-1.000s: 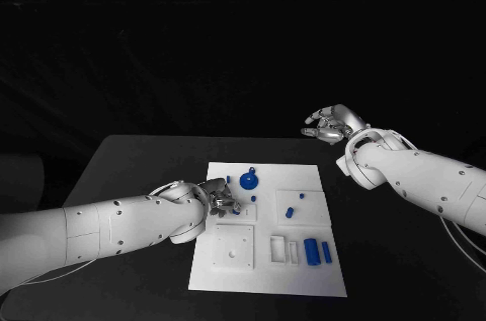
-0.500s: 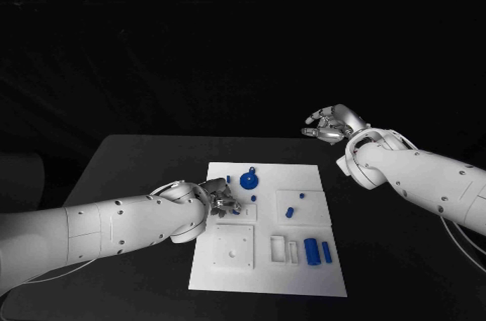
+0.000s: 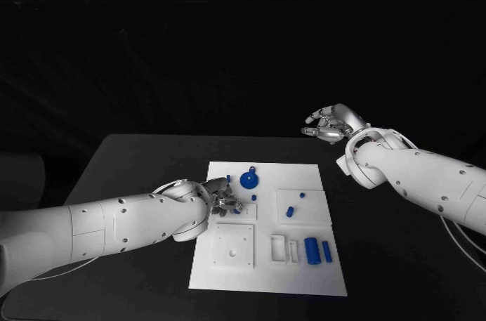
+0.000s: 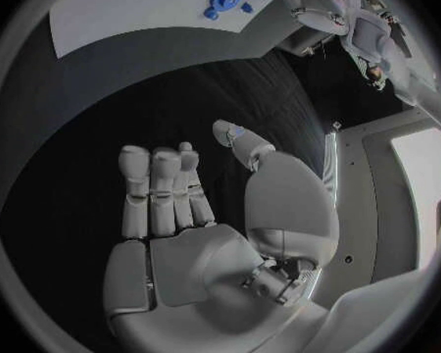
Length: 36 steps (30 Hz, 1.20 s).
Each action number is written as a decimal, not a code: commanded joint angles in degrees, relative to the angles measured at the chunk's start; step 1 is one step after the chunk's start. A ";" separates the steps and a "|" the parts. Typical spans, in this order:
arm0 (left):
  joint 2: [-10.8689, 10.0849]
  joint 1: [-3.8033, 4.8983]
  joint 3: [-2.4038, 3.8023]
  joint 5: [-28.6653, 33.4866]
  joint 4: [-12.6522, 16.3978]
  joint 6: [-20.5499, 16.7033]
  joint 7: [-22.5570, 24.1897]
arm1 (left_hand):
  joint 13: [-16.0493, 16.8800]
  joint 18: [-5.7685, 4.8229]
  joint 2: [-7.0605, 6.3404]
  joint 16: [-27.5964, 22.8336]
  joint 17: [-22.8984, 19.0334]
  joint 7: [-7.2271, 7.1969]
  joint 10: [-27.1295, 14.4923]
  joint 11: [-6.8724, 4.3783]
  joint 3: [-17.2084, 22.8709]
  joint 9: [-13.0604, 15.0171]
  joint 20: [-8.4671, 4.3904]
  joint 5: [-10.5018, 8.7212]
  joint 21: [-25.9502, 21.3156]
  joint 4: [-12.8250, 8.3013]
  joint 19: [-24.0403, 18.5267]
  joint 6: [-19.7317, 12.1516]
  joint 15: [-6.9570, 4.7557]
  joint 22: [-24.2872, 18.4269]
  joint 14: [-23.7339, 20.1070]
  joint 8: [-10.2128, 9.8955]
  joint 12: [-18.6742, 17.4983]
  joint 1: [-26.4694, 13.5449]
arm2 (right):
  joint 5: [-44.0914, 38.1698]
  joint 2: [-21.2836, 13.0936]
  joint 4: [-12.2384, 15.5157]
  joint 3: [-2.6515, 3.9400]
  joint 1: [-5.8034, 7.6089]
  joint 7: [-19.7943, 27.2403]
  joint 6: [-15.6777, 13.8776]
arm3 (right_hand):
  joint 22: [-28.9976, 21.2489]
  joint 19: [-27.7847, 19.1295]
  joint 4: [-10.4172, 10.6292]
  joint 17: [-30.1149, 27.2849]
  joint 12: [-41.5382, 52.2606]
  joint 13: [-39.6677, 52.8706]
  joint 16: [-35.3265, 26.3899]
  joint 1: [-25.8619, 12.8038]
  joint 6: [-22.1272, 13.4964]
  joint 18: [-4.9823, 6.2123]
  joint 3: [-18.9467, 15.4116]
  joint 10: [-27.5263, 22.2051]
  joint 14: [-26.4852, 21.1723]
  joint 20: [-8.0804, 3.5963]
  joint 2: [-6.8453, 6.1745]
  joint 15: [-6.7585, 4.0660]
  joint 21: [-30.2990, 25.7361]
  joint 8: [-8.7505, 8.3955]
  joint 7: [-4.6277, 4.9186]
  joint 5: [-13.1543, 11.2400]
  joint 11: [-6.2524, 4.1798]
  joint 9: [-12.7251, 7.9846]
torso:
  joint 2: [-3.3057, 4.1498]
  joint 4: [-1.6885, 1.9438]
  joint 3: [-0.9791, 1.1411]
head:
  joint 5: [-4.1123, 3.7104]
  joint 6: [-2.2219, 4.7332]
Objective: Assemble the parts on the task board
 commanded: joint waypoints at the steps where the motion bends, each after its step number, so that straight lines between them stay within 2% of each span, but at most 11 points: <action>1: 0.36 -0.13 -0.03 0.19 0.24 2.30 0.43 | 0.06 0.49 0.30 0.64 -0.10 -7.21 -2.62 -2.78 -0.10 0.19 -7.72 -0.29 0.34 0.18 -0.12 8.90 -1.20 0.32 0.31 -0.01 0.69 -0.52 | -0.38 0.05 -0.03 0.03 0.01 0.09 0.77 | 0.09 0.14 0.09 0.09 0.28 -0.12 -0.34 -0.09 -0.03 5.72 -0.41 -0.41 0.40 -0.32 0.36 -0.07 -0.21 0.01 0.28 0.44 -0.03 0.07 | -0.02 -0.02 -0.01 | -0.09 -0.01; 11: 0.62 -0.13 -0.03 0.19 0.15 2.24 0.24 | 0.35 0.41 0.56 1.76 -0.14 -7.41 -2.62 -2.81 0.21 0.82 -7.62 -0.05 -0.15 0.16 0.22 9.36 -1.25 0.12 0.33 0.43 2.09 -1.11 | -0.38 0.09 0.02 0.03 0.01 0.08 0.86 | 0.15 0.17 0.12 0.15 0.34 -0.22 -0.38 -0.12 -0.04 5.72 -0.42 -0.43 0.42 -0.36 0.39 -0.08 -0.27 0.02 0.28 1.03 -0.04 0.08 | 0.02 0.03 -0.04 | -0.32 0.02; 16: 0.91 -0.13 -0.03 -0.57 0.09 3.70 -0.26 | 0.33 0.41 0.84 1.93 -0.24 -7.40 -2.81 -2.83 0.26 0.97 -7.63 -0.46 -0.21 0.20 0.41 9.24 -1.28 0.13 0.21 0.43 2.34 -1.35 | -0.38 0.06 0.09 0.03 0.01 0.06 0.95 | 0.16 0.17 0.12 0.16 0.36 -0.24 -0.39 -0.13 -0.04 5.72 -0.42 -0.43 0.42 -0.37 0.40 -0.08 -0.28 0.02 0.28 1.14 -0.04 0.08 | -0.01 0.03 -0.07 | -0.36 -0.04; 25: 1.53 -0.14 -0.03 -0.90 -0.48 4.78 -1.01 | 0.11 0.44 0.51 1.99 -0.58 -7.32 -3.18 -2.77 0.46 1.15 -7.67 -1.42 -0.30 0.22 0.55 8.92 -1.33 0.23 -0.10 0.30 2.50 -1.22 | -0.38 0.14 0.06 0.03 0.01 0.10 1.01 | 0.19 0.18 0.11 0.18 0.38 -0.28 -0.41 -0.14 -0.04 5.72 -0.44 -0.44 0.42 -0.38 0.40 -0.08 -0.31 0.03 0.28 1.33 -0.04 0.09 | -0.01 -0.08 -0.05 | -0.53 -0.11; 27: 1.55 -0.14 -0.03 -0.90 -0.48 4.97 -0.99 | -0.12 0.39 0.21 2.03 -0.84 -7.24 -3.24 -2.39 0.43 1.26 -7.62 -3.51 -0.48 0.33 0.40 8.79 -1.24 0.32 -0.42 0.19 2.60 -1.25 | -0.38 0.15 0.03 0.03 0.01 0.08 1.01 | 0.19 0.17 0.11 0.19 0.39 -0.28 -0.42 -0.14 -0.04 5.72 -0.44 -0.44 0.42 -0.38 0.40 -0.08 -0.32 0.03 0.28 1.38 -0.04 0.09 | 0.00 -0.07 -0.04 | -0.55 -0.15; 31: 1.59 -0.14 -0.03 -0.90 -0.66 4.95 -1.08 | -0.35 0.35 -0.29 2.06 -1.06 -7.18 -3.33 -2.24 0.38 1.31 -7.58 -4.35 -0.60 0.48 0.37 8.70 -1.18 0.39 -0.61 0.06 2.61 -1.37 | -0.38 0.12 0.03 0.03 0.01 0.10 0.99 | 0.20 0.18 0.12 0.19 0.39 -0.30 -0.42 -0.15 -0.04 5.72 -0.45 -0.45 0.41 -0.38 0.40 -0.08 -0.33 0.03 0.28 1.45 -0.04 0.09 | 0.00 0.04 -0.02 | -0.75 -0.13; 33: 1.59 -0.14 -0.03 -0.87 -0.70 4.78 -1.07 | -0.63 0.33 -0.95 2.07 -1.33 -7.13 -3.36 -2.06 0.22 1.38 -7.56 -7.24 -0.79 0.97 0.34 8.61 -1.13 0.42 -0.81 -0.08 2.58 -1.65 | -0.38 0.13 0.05 0.03 0.01 0.10 1.00 | 0.20 0.18 0.12 0.20 0.40 -0.30 -0.43 -0.16 -0.04 5.72 -0.46 -0.45 0.41 -0.38 0.40 -0.08 -0.33 0.03 0.28 1.48 -0.04 0.09 | -0.01 0.05 -0.03 | -0.77 -0.12; 35: 1.58 -0.14 -0.03 -0.83 -0.70 4.47 -1.07 | -0.78 0.33 -1.23 2.11 -1.46 -7.12 -3.36 -2.03 0.29 1.42 -7.56 -7.75 -0.87 1.14 0.35 8.62 -1.13 0.44 -0.85 -0.13 2.58 -1.63 | -0.38 0.14 0.02 0.03 0.01 0.10 1.01 | 0.21 0.18 0.12 0.20 0.40 -0.31 -0.43 -0.18 -0.05 5.72 -0.47 -0.46 0.41 -0.38 0.40 -0.08 -0.34 0.03 0.28 1.50 -0.04 0.09 | -0.02 0.03 -0.03 | -0.80 -0.10; 36: 1.57 -0.14 -0.02 -0.83 -0.71 4.40 -1.06 | -0.99 0.32 -1.95 2.10 -1.64 -7.09 -3.40 -1.99 0.21 1.45 -7.56 -8.79 -0.97 1.54 0.38 8.54 -1.13 0.46 -0.95 -0.24 2.52 -1.83 | -0.38 0.13 0.02 0.03 0.01 0.10 1.01 | 0.21 0.17 0.13 0.20 0.40 -0.32 -0.44 -0.19 -0.05 5.72 -0.47 -0.46 0.41 -0.38 0.40 -0.08 -0.34 0.03 0.28 1.52 -0.04 0.09 | -0.02 0.03 -0.03 | -0.80 -0.10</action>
